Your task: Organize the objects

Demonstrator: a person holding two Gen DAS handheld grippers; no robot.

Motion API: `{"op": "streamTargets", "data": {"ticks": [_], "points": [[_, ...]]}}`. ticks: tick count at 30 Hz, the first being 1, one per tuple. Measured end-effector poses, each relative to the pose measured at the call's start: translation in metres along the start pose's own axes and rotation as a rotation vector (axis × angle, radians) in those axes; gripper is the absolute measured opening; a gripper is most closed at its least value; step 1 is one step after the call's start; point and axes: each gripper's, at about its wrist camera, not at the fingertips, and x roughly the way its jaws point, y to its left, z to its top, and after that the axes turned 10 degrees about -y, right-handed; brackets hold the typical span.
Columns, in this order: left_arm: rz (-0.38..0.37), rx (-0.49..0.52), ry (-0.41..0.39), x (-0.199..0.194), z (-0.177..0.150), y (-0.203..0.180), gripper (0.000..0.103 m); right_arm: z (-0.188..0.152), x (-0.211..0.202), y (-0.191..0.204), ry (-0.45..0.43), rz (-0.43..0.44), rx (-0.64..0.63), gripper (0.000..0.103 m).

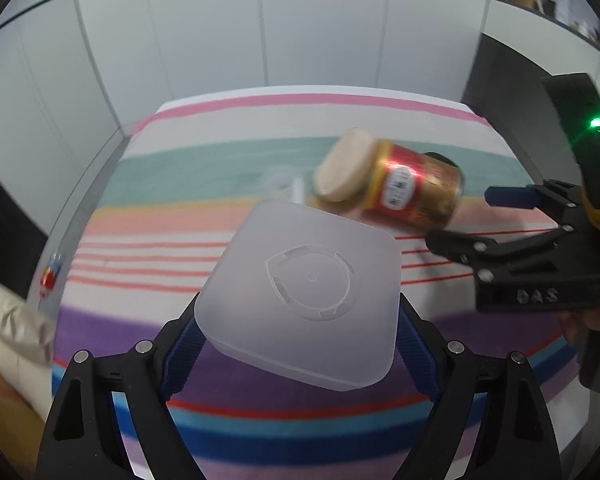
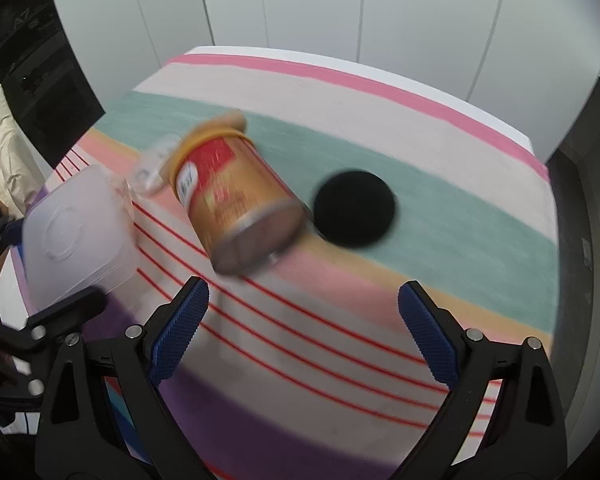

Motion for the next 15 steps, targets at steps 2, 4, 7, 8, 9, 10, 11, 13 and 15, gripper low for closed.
{"op": "streamTargets", "data": {"ticks": [2,4,7,8,9,10,11,13,15], "points": [[0.016,-0.038,0.003,-0.004,-0.004,0.015,0.087,0.007,0.009,0.010,-0.008,0.009,-0.020,0.098],[0.023,-0.070,0.010,-0.006,-0.007,0.026,0.087,0.012,0.017,0.018,-0.012,0.023,-0.035,0.095],[0.020,-0.102,0.028,-0.005,-0.012,0.040,0.087,0.020,0.026,0.030,-0.017,0.037,-0.063,0.083],[0.020,-0.108,0.031,-0.005,-0.013,0.042,0.087,0.021,0.028,0.033,-0.017,0.044,-0.068,0.079],[0.019,-0.111,0.033,-0.005,-0.014,0.044,0.087,0.022,0.030,0.036,-0.013,0.044,-0.074,0.071],[0.018,-0.115,0.034,-0.006,-0.015,0.046,0.087,0.023,0.030,0.039,-0.015,0.044,-0.074,0.067],[0.017,-0.115,0.034,-0.006,-0.015,0.046,0.087,0.023,0.030,0.039,-0.018,0.050,-0.067,0.065],[0.014,-0.116,0.035,-0.008,-0.015,0.044,0.087,0.023,0.026,0.037,-0.025,0.071,-0.042,0.061],[0.013,-0.111,0.036,-0.009,-0.014,0.042,0.087,0.020,0.021,0.038,-0.028,0.062,-0.028,0.061]]}}
